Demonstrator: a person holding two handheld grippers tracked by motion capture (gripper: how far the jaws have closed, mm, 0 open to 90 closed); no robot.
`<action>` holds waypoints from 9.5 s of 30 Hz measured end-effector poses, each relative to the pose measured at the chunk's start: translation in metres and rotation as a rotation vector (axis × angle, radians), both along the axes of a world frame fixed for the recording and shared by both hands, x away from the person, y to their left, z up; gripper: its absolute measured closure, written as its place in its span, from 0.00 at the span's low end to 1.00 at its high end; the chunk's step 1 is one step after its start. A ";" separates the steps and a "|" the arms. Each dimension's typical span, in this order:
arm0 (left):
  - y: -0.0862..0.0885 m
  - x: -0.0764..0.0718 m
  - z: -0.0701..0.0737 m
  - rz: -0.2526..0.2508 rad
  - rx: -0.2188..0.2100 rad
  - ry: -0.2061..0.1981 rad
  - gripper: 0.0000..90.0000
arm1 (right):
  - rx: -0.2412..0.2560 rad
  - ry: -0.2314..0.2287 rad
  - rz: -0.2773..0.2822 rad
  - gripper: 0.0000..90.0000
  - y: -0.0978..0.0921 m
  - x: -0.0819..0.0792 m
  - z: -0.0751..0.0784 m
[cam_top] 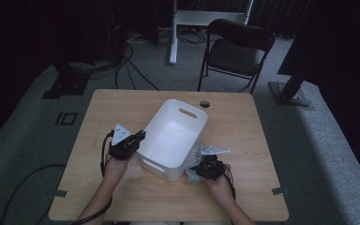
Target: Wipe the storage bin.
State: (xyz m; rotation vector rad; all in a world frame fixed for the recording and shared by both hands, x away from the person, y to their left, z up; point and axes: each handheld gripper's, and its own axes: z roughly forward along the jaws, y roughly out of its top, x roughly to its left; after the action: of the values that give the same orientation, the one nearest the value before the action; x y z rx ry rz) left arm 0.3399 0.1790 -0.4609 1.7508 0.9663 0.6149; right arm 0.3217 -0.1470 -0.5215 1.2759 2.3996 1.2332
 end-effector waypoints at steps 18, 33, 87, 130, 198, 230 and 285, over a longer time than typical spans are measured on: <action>0.000 0.000 -0.001 0.030 -0.017 -0.005 0.95 | -0.005 -0.020 -0.005 0.85 -0.012 -0.001 0.013; 0.000 0.001 0.001 0.014 0.009 0.013 0.96 | 0.131 -0.184 -0.013 0.85 -0.038 -0.011 0.084; 0.002 0.007 0.000 -0.056 -0.015 -0.004 0.94 | -0.012 0.034 -0.066 0.85 -0.018 0.029 -0.007; 0.000 0.009 0.000 -0.095 -0.005 -0.006 0.94 | 0.032 0.003 -0.141 0.85 -0.038 0.050 0.006; -0.004 0.010 0.000 -0.082 -0.021 0.013 0.94 | 0.058 0.034 -0.195 0.85 -0.060 0.069 -0.001; -0.006 0.010 0.000 -0.094 -0.024 0.008 0.95 | 0.133 -0.163 -0.049 0.85 -0.044 0.010 0.059; -0.007 0.013 0.000 -0.101 -0.012 0.002 0.93 | 0.056 -0.016 -0.109 0.85 -0.057 0.031 0.010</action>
State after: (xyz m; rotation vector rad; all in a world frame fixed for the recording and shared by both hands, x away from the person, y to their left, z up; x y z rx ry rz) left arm 0.3528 0.1722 -0.4607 1.7784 0.8758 0.5418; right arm 0.3524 -0.2042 -0.5111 1.3874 2.2669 1.2820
